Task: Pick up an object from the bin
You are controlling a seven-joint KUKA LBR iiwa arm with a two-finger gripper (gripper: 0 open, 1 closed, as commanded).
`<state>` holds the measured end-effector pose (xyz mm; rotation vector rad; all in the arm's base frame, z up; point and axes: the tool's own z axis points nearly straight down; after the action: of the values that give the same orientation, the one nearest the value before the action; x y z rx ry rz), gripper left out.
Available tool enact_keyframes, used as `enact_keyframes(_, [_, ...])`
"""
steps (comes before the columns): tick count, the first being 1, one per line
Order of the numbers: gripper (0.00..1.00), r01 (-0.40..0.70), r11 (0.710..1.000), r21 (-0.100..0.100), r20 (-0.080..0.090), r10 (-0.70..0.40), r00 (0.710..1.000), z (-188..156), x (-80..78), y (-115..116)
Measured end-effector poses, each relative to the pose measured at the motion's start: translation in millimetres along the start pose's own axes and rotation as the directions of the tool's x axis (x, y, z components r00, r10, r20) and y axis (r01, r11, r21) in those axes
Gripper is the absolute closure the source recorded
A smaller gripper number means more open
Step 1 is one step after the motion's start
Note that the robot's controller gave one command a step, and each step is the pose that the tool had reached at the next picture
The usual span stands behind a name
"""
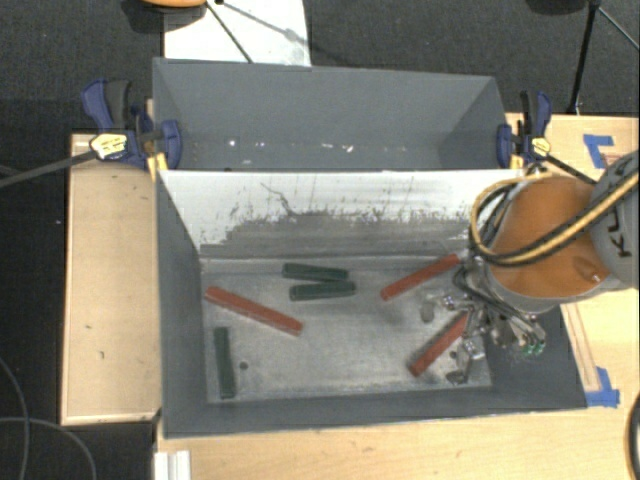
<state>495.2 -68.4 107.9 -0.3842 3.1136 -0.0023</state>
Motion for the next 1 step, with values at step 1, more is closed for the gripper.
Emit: enact_keyframes(1, [0.00,0.119,0.993,-0.002,-0.002,-0.119,0.993,31.1,-16.1,6.3])
